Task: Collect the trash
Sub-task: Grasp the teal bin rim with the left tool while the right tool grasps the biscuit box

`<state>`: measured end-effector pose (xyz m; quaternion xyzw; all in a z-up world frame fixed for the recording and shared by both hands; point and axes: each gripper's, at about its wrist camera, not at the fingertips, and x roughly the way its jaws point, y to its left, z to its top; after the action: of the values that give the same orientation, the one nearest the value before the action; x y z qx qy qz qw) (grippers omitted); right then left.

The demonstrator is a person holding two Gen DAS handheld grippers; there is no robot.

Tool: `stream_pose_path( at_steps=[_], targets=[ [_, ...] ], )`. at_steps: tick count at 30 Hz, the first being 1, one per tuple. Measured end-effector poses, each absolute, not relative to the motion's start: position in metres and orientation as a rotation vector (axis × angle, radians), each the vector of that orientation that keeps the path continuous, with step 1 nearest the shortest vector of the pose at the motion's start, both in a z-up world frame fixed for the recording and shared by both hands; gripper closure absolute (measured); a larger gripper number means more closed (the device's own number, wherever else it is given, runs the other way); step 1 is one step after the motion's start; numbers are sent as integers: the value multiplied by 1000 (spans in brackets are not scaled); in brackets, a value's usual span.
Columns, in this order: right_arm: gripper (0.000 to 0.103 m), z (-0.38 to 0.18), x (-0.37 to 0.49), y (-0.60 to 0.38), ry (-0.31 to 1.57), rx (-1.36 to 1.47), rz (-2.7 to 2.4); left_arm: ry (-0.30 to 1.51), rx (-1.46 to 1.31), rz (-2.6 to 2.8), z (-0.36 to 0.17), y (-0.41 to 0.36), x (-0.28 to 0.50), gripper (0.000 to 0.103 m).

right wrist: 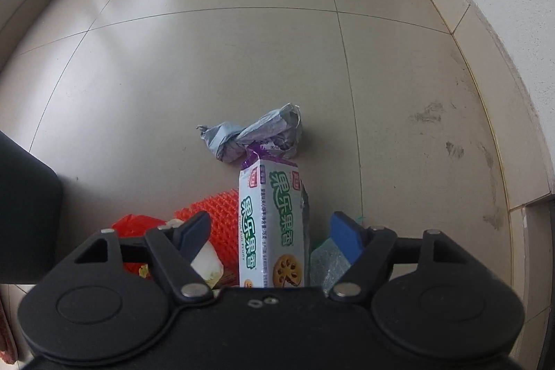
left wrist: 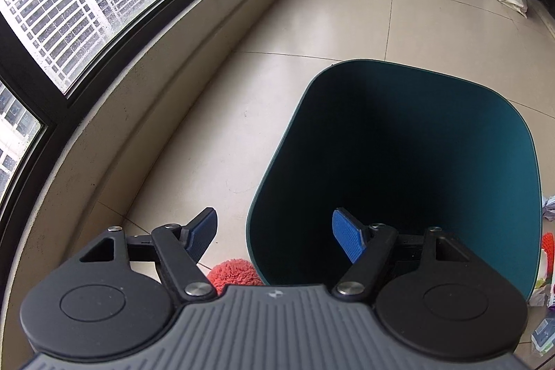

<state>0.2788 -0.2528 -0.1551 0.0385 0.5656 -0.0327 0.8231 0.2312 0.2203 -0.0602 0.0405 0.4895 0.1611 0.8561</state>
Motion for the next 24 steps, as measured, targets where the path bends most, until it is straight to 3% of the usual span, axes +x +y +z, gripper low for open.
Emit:
stream_pose_path(
  at_steps=[4, 6, 12, 16, 24],
  targets=[
    [28, -170, 286, -251, 1238, 84, -54, 1058, 92, 352, -68, 224, 244, 49],
    [28, -174, 287, -251, 1242, 81, -52, 1075, 78, 362, -72, 230, 251, 62],
    [31, -183, 290, -255, 1260, 88, -53, 1133, 11, 378, -83, 241, 258, 82],
    [34, -191, 292, -257, 1273, 88, -60, 1137, 0, 383, -85, 241, 256, 86],
    [53, -206, 294, -258, 1295, 79, -65, 1160, 17, 389, -84, 222, 241, 89]
  ],
)
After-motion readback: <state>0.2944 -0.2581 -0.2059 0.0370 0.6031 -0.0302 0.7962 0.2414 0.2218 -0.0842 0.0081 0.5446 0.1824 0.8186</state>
